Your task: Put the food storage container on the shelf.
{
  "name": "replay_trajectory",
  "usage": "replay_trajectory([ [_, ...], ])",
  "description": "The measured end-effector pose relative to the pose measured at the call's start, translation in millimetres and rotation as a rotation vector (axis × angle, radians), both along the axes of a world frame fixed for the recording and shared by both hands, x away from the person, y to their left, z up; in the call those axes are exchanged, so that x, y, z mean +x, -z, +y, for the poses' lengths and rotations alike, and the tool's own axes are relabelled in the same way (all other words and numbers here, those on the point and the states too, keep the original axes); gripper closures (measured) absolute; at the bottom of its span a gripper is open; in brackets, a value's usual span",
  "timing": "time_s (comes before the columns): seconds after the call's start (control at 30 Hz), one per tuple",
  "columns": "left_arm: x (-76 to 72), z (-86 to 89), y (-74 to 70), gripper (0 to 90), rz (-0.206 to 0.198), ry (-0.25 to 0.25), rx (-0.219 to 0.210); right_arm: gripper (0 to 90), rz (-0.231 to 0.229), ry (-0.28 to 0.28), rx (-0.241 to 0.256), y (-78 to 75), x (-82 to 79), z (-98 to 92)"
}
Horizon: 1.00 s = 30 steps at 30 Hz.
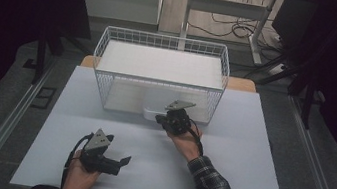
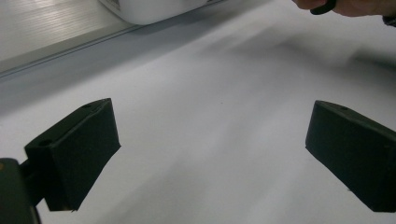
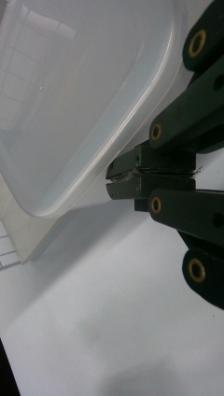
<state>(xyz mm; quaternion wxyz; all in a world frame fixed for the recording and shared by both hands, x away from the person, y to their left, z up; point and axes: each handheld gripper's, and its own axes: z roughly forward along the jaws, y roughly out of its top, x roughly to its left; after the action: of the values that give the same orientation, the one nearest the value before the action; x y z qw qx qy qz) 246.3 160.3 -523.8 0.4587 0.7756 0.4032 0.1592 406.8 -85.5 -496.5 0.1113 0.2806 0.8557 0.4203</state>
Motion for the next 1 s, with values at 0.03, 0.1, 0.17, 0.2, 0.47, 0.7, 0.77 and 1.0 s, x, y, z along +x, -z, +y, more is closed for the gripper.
replay_trajectory([
  [0.03, 0.1, 0.1, 0.1, 2.2, 0.001, 0.000, -0.001, 87.9, -0.001, 0.001, -0.002, -0.1, 1.3, 0.2],
  [0.1, 0.5, 0.2, 0.5, 2.3, 0.002, 0.001, -0.003, 87.8, -0.003, 0.005, -0.007, -0.3, 3.9, 0.7],
  [0.17, 0.8, 0.2, 0.8, 2.3, 0.004, 0.001, -0.001, 87.9, -0.005, 0.008, -0.013, -0.3, 6.5, 0.9],
  [0.2, 1.1, 0.2, 1.4, 2.3, 0.007, 0.003, -0.002, 87.8, -0.009, 0.012, -0.016, -0.3, 9.8, 1.0],
  [0.47, 1.6, 1.4, 1.5, 2.3, 0.008, 0.005, -0.020, 87.8, -0.021, 0.025, -0.027, -0.3, 19.4, 1.4],
  [0.7, 1.9, 1.5, 1.6, 2.4, 0.011, 0.010, -0.027, 87.8, -0.028, 0.033, -0.032, -0.2, 27.2, 4.3],
  [0.77, 1.9, 1.3, 1.7, 2.4, 0.011, 0.012, -0.027, 87.8, -0.029, 0.038, -0.034, -0.2, 29.4, 4.8],
  [1.0, 2.2, 1.0, 2.0, 2.5, 0.014, 0.016, -0.026, 87.8, -0.036, 0.046, -0.037, 0.1, 36.5, 7.1],
])
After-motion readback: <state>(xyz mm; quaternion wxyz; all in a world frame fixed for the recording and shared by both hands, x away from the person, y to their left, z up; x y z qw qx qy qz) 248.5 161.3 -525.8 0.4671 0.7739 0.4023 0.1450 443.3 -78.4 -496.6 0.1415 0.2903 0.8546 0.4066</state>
